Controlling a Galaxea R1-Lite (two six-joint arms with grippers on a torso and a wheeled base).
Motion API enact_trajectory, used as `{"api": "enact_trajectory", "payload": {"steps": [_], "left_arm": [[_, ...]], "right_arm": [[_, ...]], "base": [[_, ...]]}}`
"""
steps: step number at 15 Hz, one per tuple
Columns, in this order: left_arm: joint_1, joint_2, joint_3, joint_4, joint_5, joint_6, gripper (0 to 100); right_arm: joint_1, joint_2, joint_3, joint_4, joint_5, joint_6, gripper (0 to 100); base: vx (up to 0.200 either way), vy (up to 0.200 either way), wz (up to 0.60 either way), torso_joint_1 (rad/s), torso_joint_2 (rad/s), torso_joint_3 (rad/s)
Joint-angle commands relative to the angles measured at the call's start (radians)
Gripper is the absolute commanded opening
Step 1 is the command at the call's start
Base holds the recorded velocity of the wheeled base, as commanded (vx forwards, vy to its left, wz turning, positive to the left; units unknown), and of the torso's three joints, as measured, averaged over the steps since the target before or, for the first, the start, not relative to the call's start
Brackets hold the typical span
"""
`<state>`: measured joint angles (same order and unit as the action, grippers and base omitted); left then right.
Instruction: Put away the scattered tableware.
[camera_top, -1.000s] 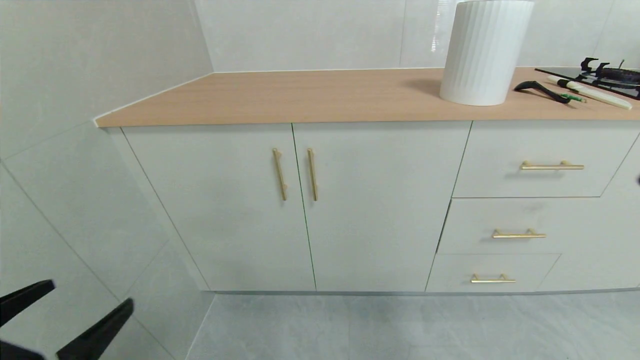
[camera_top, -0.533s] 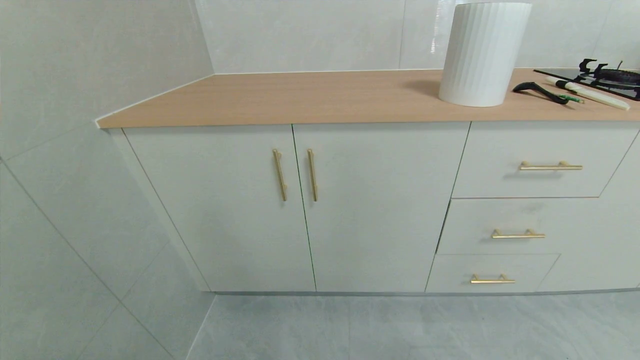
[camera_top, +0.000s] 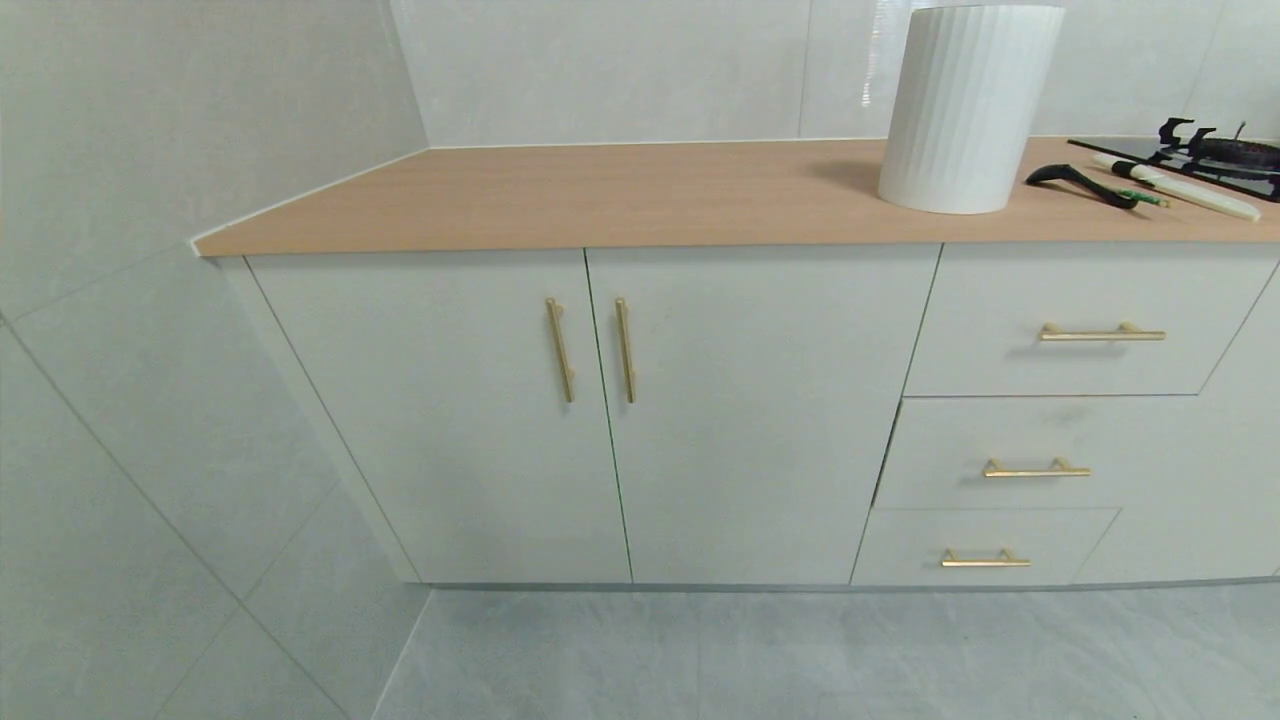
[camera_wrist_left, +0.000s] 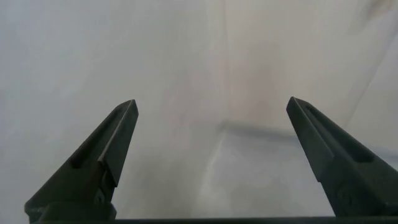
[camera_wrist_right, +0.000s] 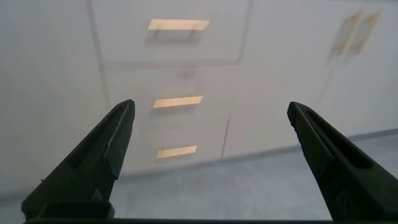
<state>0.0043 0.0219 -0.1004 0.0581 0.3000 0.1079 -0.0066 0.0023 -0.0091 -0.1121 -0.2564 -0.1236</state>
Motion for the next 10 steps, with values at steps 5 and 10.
{"api": "enact_trajectory", "payload": {"steps": [5,10], "left_arm": [[-0.006,-0.019,0.1,-0.066,-0.279,-0.105,100],[-0.006,-0.02,0.1,-0.06,-0.282,-0.106,100]], "right_arm": [[0.004,-0.002,0.009,0.054,0.131,0.117,100],[0.004,-0.002,0.009,0.104,0.241,0.117,100]], "base": [[0.0,0.0,0.0,0.0,0.0,0.0],[0.0,0.0,0.0,0.0,0.0,0.0]]}}
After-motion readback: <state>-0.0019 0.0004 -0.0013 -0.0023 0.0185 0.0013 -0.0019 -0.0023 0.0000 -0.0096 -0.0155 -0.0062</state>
